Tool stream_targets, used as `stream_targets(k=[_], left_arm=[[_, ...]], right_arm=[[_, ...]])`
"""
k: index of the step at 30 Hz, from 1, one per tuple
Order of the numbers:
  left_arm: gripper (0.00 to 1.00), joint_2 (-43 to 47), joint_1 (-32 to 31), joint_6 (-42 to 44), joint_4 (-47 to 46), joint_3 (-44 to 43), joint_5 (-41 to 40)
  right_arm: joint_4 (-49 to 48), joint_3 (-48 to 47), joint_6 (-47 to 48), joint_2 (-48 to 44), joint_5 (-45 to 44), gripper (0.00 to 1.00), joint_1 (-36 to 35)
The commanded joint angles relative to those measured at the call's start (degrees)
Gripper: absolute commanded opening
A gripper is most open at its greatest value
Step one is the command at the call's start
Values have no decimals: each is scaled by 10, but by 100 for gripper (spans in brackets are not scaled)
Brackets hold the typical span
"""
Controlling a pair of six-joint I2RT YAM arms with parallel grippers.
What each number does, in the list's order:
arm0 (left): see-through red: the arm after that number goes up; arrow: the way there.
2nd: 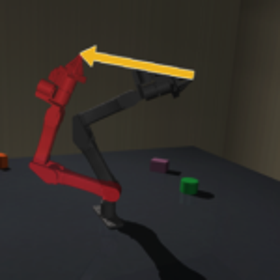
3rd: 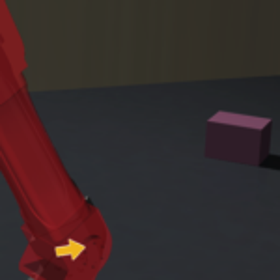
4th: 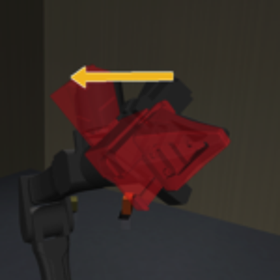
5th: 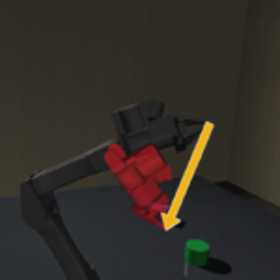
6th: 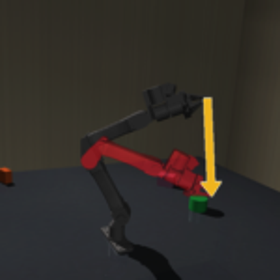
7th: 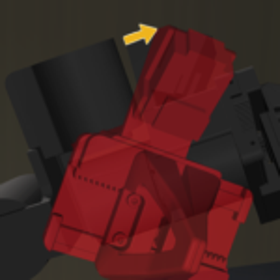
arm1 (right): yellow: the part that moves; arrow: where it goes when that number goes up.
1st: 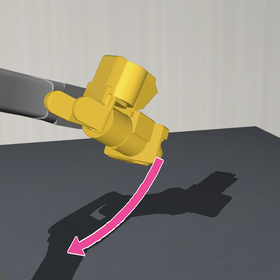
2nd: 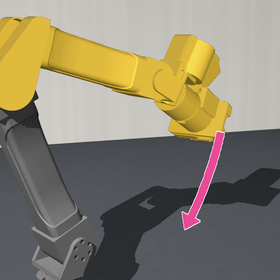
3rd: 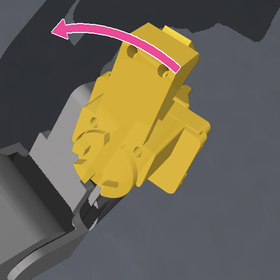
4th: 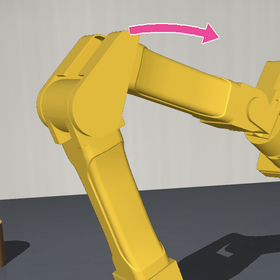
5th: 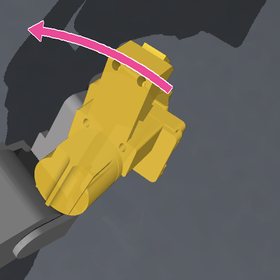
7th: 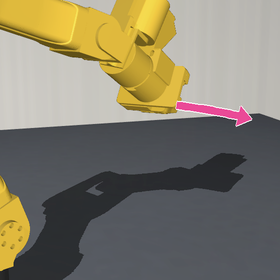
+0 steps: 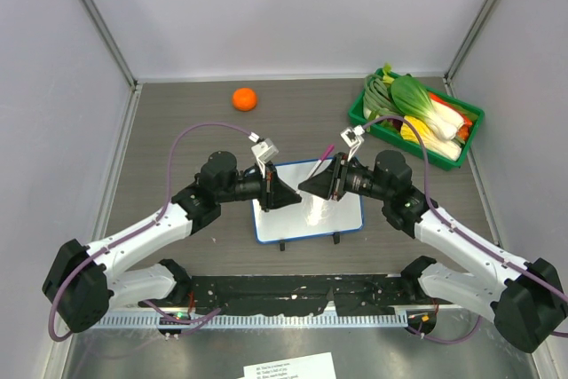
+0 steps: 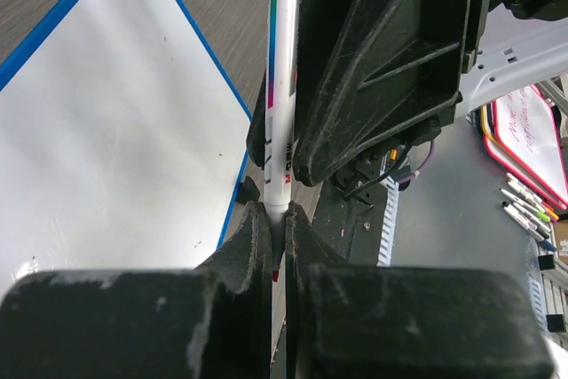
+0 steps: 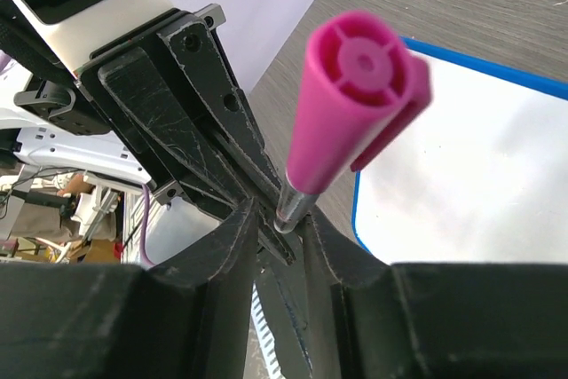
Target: Write a sentence on the whiteboard
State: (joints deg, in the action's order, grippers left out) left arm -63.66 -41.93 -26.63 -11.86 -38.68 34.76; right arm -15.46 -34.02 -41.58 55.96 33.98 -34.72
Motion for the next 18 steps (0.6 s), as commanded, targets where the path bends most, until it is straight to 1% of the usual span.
stream_targets(k=[1,5,6,7,9,10,15,16,17,18], left_arm=[[0,14,0,-3,-30,-8,14],[0,16,0,-3,-32,-4,11],[0,16,0,-3,-32,-4,12],[0,16,0,-3,-32,-5,14],[0,15,0,-3,-32,-3,15],[0,17,-1,-1,-32,-3,14],[0,18,-1,1,-23,-3,11],[4,20,0,3,-20,-1,9],[14,23,0,4,-18,-1,5],[31,24,0,6,-12,-1,-2]], right_arm=[[-36,0,-9,-2,-3,31,-2],[-36,3,-10,5,-5,25,-3],[-38,4,-11,6,-5,19,-3],[-40,5,-16,5,-4,16,-3],[-48,9,-18,5,-3,3,-3],[-51,12,-17,5,-4,1,-3],[-56,19,-14,-5,-8,1,-3],[-56,21,-11,-7,-11,1,-3],[-55,22,-10,-12,-18,1,-3],[-51,22,-3,-13,-25,1,-3]])
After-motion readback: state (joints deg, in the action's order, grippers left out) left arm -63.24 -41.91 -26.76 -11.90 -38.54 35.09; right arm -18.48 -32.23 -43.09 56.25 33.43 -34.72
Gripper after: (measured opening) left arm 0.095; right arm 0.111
